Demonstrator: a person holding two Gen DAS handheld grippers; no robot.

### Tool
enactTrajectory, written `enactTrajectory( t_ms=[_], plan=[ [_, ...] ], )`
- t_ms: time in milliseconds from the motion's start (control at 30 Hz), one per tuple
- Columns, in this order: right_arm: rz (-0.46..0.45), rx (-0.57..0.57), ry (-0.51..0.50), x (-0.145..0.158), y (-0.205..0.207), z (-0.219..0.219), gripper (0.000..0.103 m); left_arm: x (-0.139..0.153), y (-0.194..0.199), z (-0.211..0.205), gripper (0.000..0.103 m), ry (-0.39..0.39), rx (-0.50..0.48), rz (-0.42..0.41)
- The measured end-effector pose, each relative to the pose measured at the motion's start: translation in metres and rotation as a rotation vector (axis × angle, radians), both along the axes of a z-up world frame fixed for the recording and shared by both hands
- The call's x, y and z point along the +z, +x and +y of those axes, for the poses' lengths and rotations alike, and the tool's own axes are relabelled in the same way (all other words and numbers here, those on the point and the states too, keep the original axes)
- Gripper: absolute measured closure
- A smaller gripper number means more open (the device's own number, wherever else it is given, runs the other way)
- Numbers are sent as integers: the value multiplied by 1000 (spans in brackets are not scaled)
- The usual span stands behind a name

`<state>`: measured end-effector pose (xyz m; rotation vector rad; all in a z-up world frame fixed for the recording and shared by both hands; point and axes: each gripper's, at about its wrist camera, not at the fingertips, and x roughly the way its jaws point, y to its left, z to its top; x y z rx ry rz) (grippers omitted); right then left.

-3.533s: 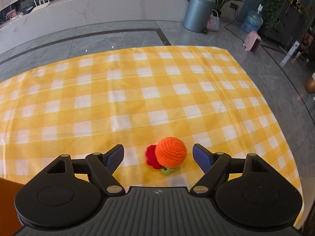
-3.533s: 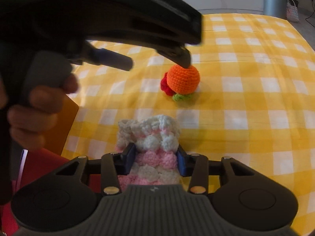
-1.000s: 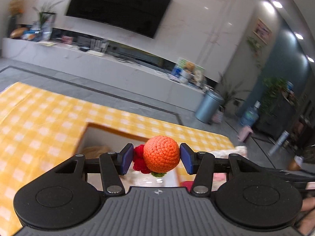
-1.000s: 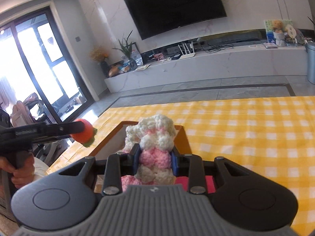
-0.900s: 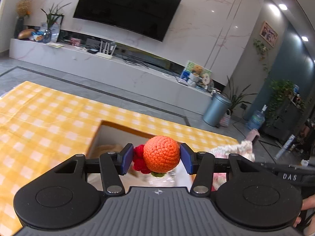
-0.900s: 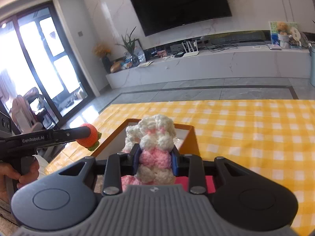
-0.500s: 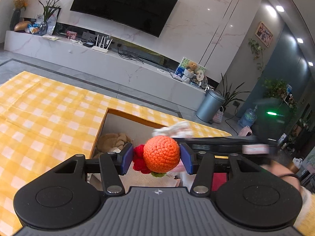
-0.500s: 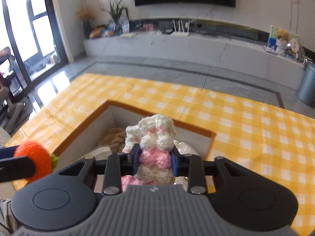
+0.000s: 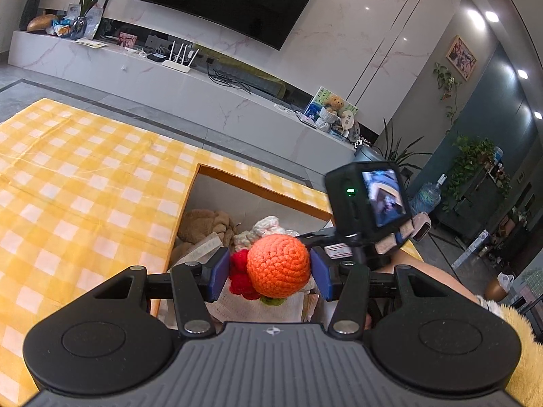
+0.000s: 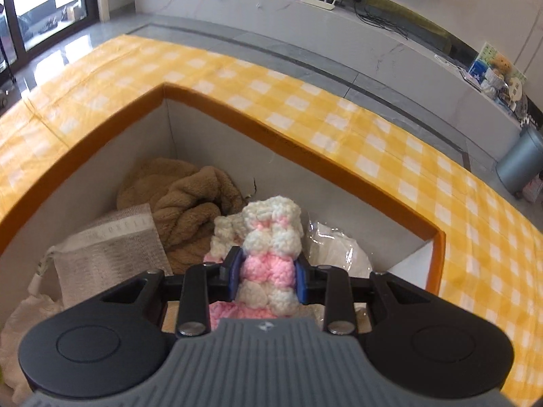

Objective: Organize soft objects

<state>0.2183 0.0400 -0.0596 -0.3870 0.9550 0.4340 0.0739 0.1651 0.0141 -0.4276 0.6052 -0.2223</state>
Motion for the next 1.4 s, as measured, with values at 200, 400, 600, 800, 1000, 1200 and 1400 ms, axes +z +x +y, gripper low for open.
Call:
enactTrajectory(
  t_ms=[200,400,600,800,1000,1200,1400],
  plan=[
    [-63,-10,30,16,-15,-5,49,4,-6,1,44,5,-2,-10],
    [-167,-11,60,47,-45,-22,31,3,-2,-2,44,47,-40,33],
    [-232,-60,186,78,-75,-53,20,-8,5,-20,44,130,-116,83],
    [-215,-63,206,76,-88,-63,20,-19,10,-30,44,197,-110,135],
    [-211,-60,200,71,-94,-64,20,-17,3,-37,7,324,-103,98],
    [-226,-73,209,79,-104,-75,20,-14,2,-34,7,388,-13,98],
    [-262,-98,210,93,-119,-94,18,-3,0,-22,7,279,27,123]
  ],
)
